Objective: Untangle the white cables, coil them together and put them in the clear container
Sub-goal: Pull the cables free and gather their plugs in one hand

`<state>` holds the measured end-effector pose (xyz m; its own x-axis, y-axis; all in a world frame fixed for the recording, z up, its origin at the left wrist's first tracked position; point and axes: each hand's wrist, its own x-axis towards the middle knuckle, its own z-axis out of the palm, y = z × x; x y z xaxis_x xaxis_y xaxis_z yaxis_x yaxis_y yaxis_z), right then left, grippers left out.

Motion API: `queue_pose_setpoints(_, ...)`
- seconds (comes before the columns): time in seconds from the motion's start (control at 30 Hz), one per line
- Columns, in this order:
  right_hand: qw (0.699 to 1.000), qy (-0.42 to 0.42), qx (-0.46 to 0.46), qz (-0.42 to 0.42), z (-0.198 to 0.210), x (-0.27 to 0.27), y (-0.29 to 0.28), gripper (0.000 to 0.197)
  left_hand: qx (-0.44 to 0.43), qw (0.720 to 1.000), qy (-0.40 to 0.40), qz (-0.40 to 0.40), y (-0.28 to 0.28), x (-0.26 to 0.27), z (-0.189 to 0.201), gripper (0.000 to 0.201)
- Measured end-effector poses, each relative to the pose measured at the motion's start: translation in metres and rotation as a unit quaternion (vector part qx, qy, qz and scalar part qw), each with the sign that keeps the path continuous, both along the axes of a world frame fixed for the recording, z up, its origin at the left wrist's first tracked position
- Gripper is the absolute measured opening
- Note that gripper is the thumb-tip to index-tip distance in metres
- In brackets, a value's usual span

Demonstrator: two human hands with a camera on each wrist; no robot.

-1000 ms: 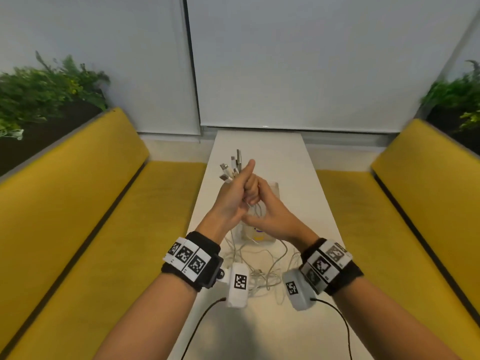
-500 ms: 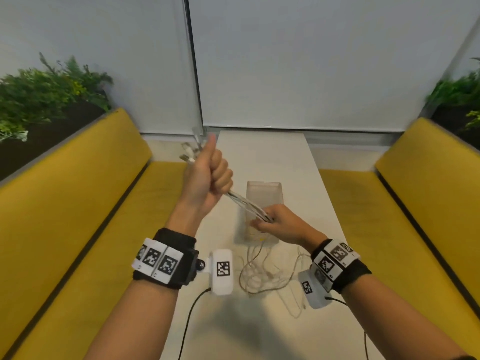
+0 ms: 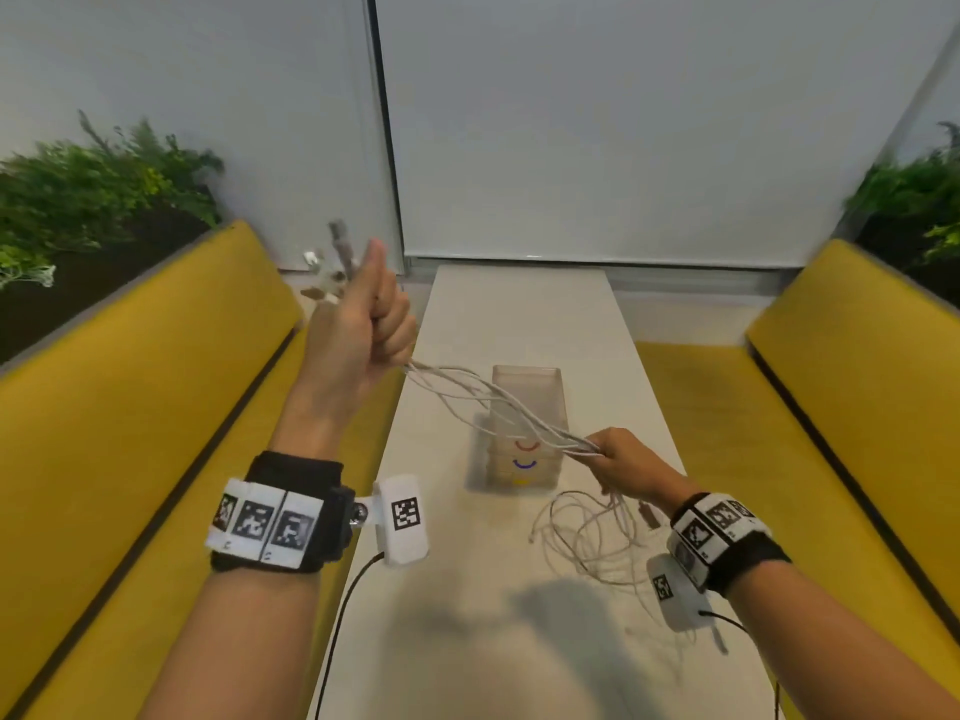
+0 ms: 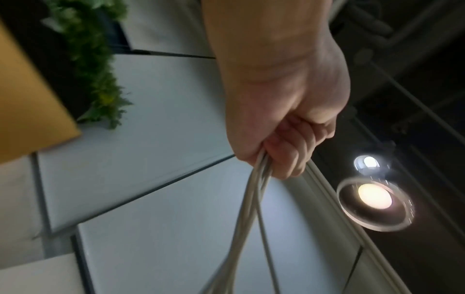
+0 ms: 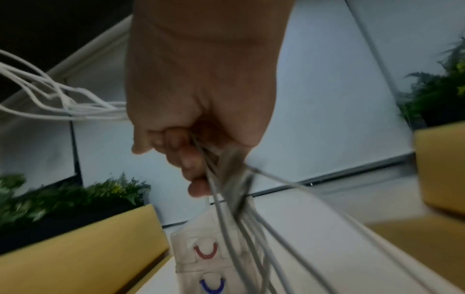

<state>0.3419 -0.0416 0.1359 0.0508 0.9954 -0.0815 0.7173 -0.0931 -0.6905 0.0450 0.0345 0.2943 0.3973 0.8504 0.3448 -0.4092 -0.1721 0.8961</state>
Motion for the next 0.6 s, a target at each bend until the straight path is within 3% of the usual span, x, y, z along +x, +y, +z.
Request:
queue_pose_setpoints(0.1,0.993,-0.096,-0.052,0.037,0.008,-0.001,-0.002,0.024,0.017,0.999,0.051,-0.008,-0.003,0.009,-0.008,0.056)
queue_pose_setpoints(0.17,0.967,-0.166,-0.17,0.089,0.013,-0.002,-0.003,0.096,0.001,0.999,0.051,-0.016,-0.005,0.017,-0.012,0.055)
queue_pose_setpoints(0.2,0.959,-0.167,-0.207,0.1,0.017,-0.004,-0.003,0.123,-0.008,0.999,0.049,-0.02,-0.007,0.024,-0.014,0.054)
queue_pose_setpoints(0.27,0.966,-0.127,-0.184,0.133,0.03,-0.018,-0.004,0.139,-0.027,0.998,0.044,-0.036,-0.009,0.039,-0.022,0.054)
queue_pose_setpoints(0.33,0.985,-0.039,-0.08,0.148,0.039,-0.041,-0.001,0.14,-0.043,0.996,0.044,-0.066,-0.011,0.056,-0.031,0.054)
queue_pose_setpoints(0.4,0.988,0.069,0.03,0.135,0.044,-0.07,0.002,0.126,-0.054,0.993,0.04,-0.098,-0.016,0.07,-0.038,0.054)
queue_pose_setpoints(0.47,0.98,0.153,0.091,0.086,0.039,-0.094,0.008,0.088,-0.062,0.99,0.027,-0.123,-0.021,0.08,-0.039,0.054)
queue_pose_setpoints(0.53,0.969,0.217,0.108,0.039,0.031,-0.106,0.011,0.039,-0.058,0.988,0.008,-0.144,-0.025,0.083,-0.032,0.055)
queue_pose_setpoints(0.6,0.96,0.266,0.086,0.02,0.014,-0.103,0.014,0.023,-0.049,0.987,-0.029,-0.147,-0.025,0.076,-0.018,0.056)
